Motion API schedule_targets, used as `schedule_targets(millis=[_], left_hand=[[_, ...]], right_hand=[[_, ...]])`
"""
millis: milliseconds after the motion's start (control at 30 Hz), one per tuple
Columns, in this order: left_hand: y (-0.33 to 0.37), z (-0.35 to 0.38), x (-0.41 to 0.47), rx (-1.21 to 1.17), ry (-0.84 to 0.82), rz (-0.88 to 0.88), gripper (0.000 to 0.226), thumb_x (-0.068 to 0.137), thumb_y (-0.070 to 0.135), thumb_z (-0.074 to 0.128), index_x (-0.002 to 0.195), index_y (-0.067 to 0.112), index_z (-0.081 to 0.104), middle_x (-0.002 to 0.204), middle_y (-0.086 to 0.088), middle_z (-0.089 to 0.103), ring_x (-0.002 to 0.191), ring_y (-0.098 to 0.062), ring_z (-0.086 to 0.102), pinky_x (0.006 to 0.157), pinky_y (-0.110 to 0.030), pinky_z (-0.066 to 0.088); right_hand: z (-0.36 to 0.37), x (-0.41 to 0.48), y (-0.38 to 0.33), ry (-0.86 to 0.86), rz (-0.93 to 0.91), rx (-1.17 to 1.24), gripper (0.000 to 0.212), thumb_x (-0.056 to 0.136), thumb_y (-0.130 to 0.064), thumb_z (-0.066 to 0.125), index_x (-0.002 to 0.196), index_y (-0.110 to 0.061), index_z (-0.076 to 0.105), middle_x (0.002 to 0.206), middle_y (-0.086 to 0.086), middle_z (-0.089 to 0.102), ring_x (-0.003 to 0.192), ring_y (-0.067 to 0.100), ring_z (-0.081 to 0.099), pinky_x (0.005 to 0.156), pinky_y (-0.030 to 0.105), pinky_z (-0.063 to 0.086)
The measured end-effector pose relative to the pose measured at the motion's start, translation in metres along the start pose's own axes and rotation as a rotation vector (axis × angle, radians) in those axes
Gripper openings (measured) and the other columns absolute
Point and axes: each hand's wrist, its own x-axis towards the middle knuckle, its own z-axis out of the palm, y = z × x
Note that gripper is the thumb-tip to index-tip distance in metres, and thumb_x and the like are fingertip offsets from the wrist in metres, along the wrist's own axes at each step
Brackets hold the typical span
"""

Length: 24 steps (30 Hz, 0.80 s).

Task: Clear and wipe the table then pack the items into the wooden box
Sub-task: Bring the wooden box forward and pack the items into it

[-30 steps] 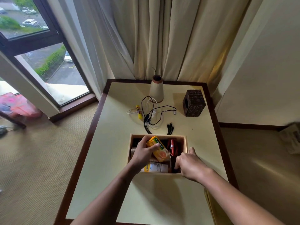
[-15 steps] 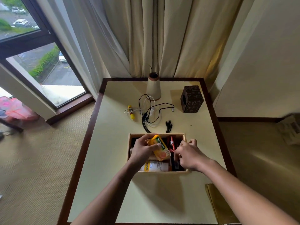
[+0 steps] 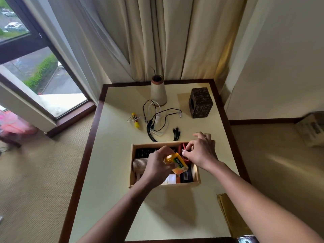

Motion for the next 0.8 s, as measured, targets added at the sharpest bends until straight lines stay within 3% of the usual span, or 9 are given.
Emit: schedule_targets(millis=[100, 233, 333, 467, 600, 800], left_hand=[[0.008, 0.014, 0.010, 0.126, -0.068, 0.039, 0.034, 0.076, 0.006, 0.085, 0.102, 0.024, 0.072, 0.096, 0.013, 0.068, 0.087, -0.007, 0.067, 0.071, -0.032, 0.063], [0.017, 0.036, 0.023, 0.462, -0.081, 0.127, 0.031, 0.081, 0.017, 0.078, 0.108, 0.029, 0.072, 0.091, 0.010, 0.071, 0.079, -0.014, 0.068, 0.067, -0.034, 0.060], [0.024, 0.041, 0.038, 0.591, -0.145, 0.074, 0.024, 0.078, 0.021, 0.076, 0.101, 0.025, 0.074, 0.086, 0.003, 0.072, 0.076, -0.022, 0.069, 0.065, -0.038, 0.061], [0.034, 0.042, 0.055, 0.628, -0.258, 0.003, 0.015, 0.078, 0.014, 0.076, 0.092, 0.012, 0.070, 0.085, -0.003, 0.068, 0.075, -0.025, 0.068, 0.065, -0.038, 0.061], [0.035, 0.044, 0.061, 0.678, -0.316, -0.050, 0.024, 0.077, 0.016, 0.081, 0.097, 0.014, 0.067, 0.087, -0.002, 0.066, 0.071, -0.020, 0.065, 0.061, -0.035, 0.059], [0.026, 0.055, 0.036, 0.770, -0.161, 0.124, 0.018, 0.087, 0.013, 0.068, 0.105, 0.014, 0.072, 0.096, -0.007, 0.073, 0.083, -0.031, 0.071, 0.067, -0.038, 0.053]], right_hand=[[-0.007, 0.001, 0.004, -0.025, 0.017, 0.018, 0.019, 0.081, -0.043, 0.076, 0.081, -0.025, 0.079, 0.124, 0.000, 0.064, 0.117, 0.022, 0.047, 0.090, 0.035, 0.039], [-0.012, 0.002, 0.003, -0.047, 0.076, 0.125, 0.017, 0.079, -0.041, 0.080, 0.077, -0.024, 0.080, 0.094, -0.002, 0.070, 0.087, 0.016, 0.062, 0.074, 0.031, 0.056], [-0.016, 0.003, 0.002, -0.086, 0.114, 0.157, 0.015, 0.079, -0.036, 0.080, 0.075, -0.022, 0.081, 0.080, -0.003, 0.071, 0.071, 0.013, 0.065, 0.061, 0.027, 0.057], [-0.016, 0.003, 0.004, -0.084, 0.126, 0.159, 0.012, 0.081, -0.033, 0.078, 0.078, -0.022, 0.082, 0.078, -0.002, 0.074, 0.067, 0.015, 0.066, 0.059, 0.025, 0.057], [-0.014, 0.003, 0.004, -0.102, 0.134, 0.184, 0.013, 0.080, -0.030, 0.074, 0.074, -0.021, 0.080, 0.076, 0.002, 0.073, 0.068, 0.019, 0.067, 0.062, 0.031, 0.061], [-0.007, -0.004, 0.004, -0.010, 0.104, 0.179, 0.018, 0.086, -0.033, 0.074, 0.078, -0.018, 0.079, 0.096, 0.001, 0.067, 0.102, 0.023, 0.054, 0.077, 0.031, 0.052]])
